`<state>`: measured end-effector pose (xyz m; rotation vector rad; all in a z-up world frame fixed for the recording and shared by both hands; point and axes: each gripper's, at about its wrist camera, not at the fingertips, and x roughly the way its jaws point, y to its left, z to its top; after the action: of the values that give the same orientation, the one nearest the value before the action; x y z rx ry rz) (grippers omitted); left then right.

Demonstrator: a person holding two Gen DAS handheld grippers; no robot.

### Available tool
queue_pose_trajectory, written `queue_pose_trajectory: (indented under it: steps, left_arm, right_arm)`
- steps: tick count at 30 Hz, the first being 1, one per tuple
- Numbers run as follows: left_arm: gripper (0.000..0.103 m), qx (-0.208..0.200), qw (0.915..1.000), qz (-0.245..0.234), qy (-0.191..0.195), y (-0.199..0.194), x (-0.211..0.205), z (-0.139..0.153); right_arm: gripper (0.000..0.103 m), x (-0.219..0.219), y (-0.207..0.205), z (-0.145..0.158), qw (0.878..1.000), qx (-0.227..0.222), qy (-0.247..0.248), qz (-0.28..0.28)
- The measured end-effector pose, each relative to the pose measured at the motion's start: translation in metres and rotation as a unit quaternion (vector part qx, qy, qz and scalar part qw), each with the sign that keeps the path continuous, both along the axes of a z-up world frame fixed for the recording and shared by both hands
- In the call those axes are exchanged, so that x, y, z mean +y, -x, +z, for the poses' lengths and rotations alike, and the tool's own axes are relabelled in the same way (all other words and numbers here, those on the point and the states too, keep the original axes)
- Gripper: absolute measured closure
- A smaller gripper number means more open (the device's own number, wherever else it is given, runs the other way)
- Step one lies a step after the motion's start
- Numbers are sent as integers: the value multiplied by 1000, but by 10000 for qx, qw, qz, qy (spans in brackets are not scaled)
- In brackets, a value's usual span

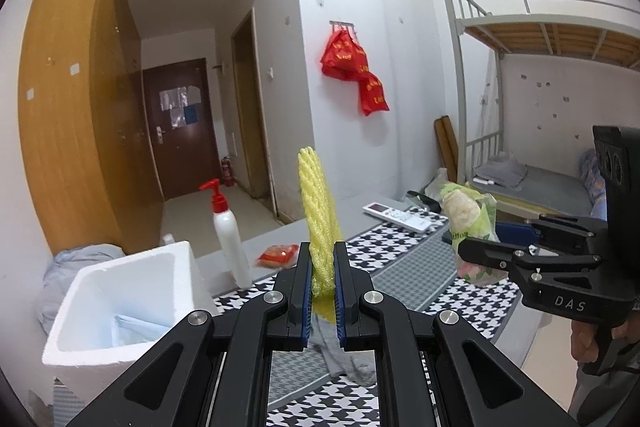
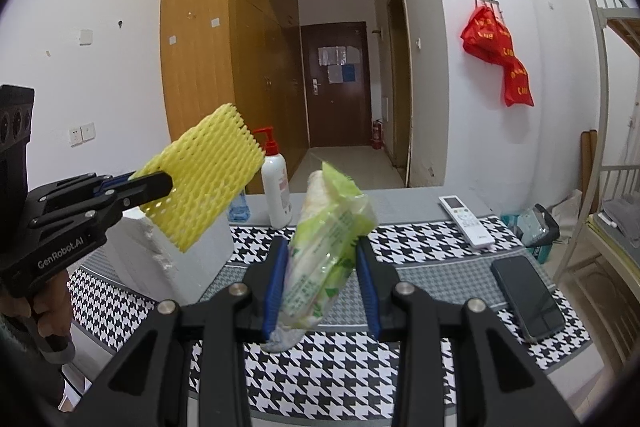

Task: Organize soft objects
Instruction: 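Carry the yellow net and green packet in both grippers over the foam box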

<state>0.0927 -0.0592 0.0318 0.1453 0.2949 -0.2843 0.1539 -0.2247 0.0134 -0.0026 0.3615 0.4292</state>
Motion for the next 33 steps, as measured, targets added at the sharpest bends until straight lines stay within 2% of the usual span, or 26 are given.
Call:
queue_pose_trajectory:
  steps: [21,33]
  left_arm:
    - [93,-151,9974,679,193,8,40,16]
    - [93,-403,9906,1280,267,25,74,27]
  right_arm:
    - [64,32,-6,16,9984,-234,-14,522]
    - [64,57,-9,23,9950,-358,-104,931]
